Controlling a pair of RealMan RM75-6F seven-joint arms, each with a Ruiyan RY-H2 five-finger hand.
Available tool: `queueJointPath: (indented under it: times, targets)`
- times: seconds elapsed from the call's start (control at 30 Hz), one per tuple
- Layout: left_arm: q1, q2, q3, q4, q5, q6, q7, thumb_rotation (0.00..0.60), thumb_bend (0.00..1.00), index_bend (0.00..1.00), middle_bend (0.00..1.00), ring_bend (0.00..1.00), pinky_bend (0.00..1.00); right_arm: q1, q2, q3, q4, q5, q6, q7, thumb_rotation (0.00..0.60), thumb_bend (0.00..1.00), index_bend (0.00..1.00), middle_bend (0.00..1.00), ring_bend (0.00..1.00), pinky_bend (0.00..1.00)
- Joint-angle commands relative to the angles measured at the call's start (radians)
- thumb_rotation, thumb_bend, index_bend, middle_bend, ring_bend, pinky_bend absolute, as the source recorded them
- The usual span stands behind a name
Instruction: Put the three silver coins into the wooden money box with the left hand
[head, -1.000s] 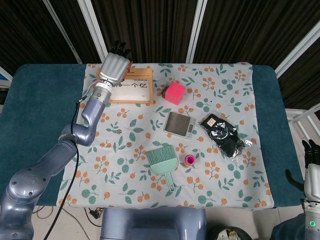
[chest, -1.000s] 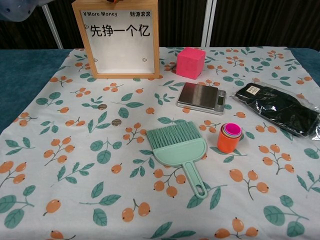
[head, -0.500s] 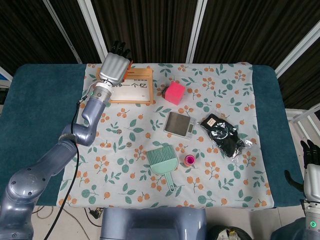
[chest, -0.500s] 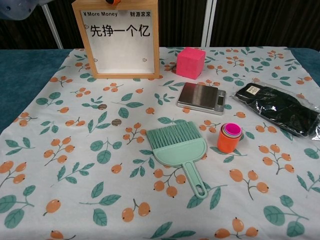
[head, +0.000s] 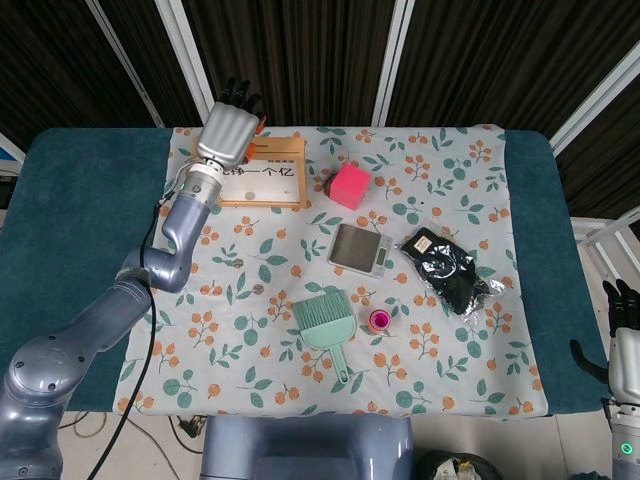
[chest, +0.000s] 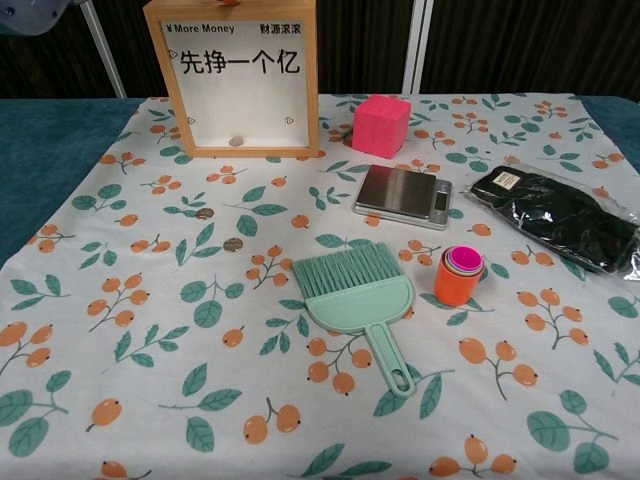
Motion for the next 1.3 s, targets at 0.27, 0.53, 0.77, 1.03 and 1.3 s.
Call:
queueJointPath:
  times: [0.27, 0.53, 0.77, 1.03, 1.3]
  targets:
    - [0.217, 0.137, 0.017, -0.343, 0.174, 0.534, -0.186, 0.6, 0.34, 0.47, 0.17, 0.0, 0.0, 0.002, -0.003, -0.003, 0.003, -0.004, -0.002, 0.0, 0.6, 0.36, 0.03, 0.02, 0.02, 0.0]
    - [0.499, 0.122, 0.223, -0.458, 0.322, 0.794, -0.313, 0.6, 0.34, 0.44, 0.17, 0.0, 0.0, 0.002, -0.007, -0.001, 0.003, -0.003, 0.002, -0.004, 0.6, 0.36, 0.03, 0.02, 0.02, 0.0]
    - [0.636, -0.034, 0.344, -0.268, 0.322, 0.7, -0.47, 0.6, 0.34, 0.43, 0.17, 0.0, 0.0, 0.001, -0.01, -0.002, 0.003, -0.004, 0.004, -0.007, 0.6, 0.36, 0.03, 0.02, 0.02, 0.0]
    - [0.6, -0.154, 0.367, -0.081, 0.364, 0.543, -0.49, 0.6, 0.26, 0.39, 0.17, 0.0, 0.0, -0.001, -0.01, 0.0, 0.002, -0.006, 0.008, -0.001, 0.6, 0.36, 0.03, 0.02, 0.02, 0.0]
    - [0.565, -0.184, 0.356, -0.03, 0.389, 0.476, -0.447, 0.6, 0.27, 0.44, 0.17, 0.0, 0.0, -0.004, -0.007, 0.002, 0.0, -0.002, 0.01, 0.003, 0.6, 0.36, 0.03, 0.02, 0.02, 0.0]
